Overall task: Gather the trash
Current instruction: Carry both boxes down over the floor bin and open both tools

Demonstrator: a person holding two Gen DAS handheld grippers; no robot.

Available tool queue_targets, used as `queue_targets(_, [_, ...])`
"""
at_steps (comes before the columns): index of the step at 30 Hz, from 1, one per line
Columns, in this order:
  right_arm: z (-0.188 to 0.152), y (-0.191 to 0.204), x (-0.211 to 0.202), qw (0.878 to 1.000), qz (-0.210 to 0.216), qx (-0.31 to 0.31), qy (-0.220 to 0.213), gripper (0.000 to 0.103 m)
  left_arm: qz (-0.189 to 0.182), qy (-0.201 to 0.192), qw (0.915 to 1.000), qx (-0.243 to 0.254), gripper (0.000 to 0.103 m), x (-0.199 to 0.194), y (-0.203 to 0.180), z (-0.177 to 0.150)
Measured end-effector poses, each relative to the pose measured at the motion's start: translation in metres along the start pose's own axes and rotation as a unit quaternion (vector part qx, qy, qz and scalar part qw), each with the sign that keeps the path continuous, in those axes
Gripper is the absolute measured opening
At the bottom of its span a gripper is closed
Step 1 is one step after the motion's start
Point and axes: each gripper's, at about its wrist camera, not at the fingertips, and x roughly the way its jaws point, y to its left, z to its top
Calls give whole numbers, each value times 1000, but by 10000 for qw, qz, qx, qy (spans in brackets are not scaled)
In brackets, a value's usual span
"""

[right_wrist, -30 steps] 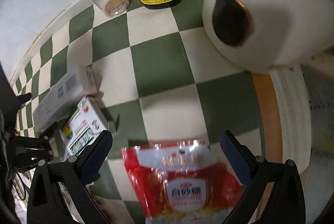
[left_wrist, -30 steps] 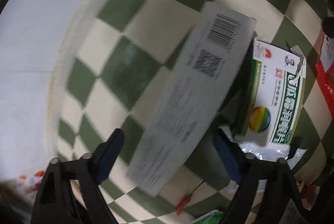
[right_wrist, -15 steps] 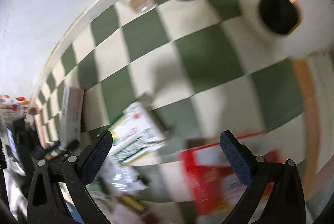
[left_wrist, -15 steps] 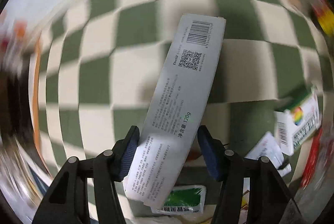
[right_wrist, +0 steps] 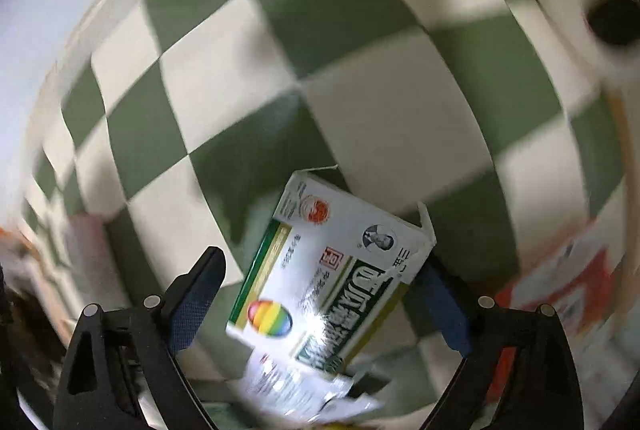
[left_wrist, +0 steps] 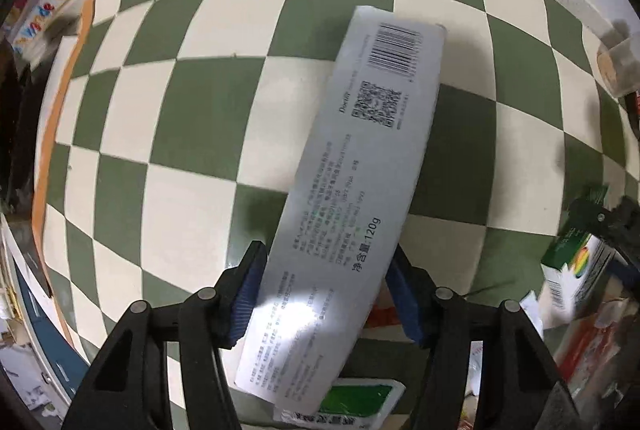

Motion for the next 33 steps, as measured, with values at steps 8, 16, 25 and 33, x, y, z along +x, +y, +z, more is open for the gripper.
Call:
queue_targets(8, [7, 17, -29, 9927, 438, -871, -711, 76, 461, -814, 9956, -11, 44, -58, -25, -11])
queue_targets(16, [-32, -5, -96, 9805, 1129, -895, -1335, 76, 472, -1776, 9830, -3, 43, -109, -12, -25])
queue_targets(25, [-183, -68, -168, 9671, 1375, -817, -1981, 75, -80, -2521, 9674, 215, 43, -152, 49, -128])
queue_targets(33, [-374, -114, -168, 9663, 1258, -716, -2130, 75, -475, -2388, 9675, 677, 43, -130, 99, -277])
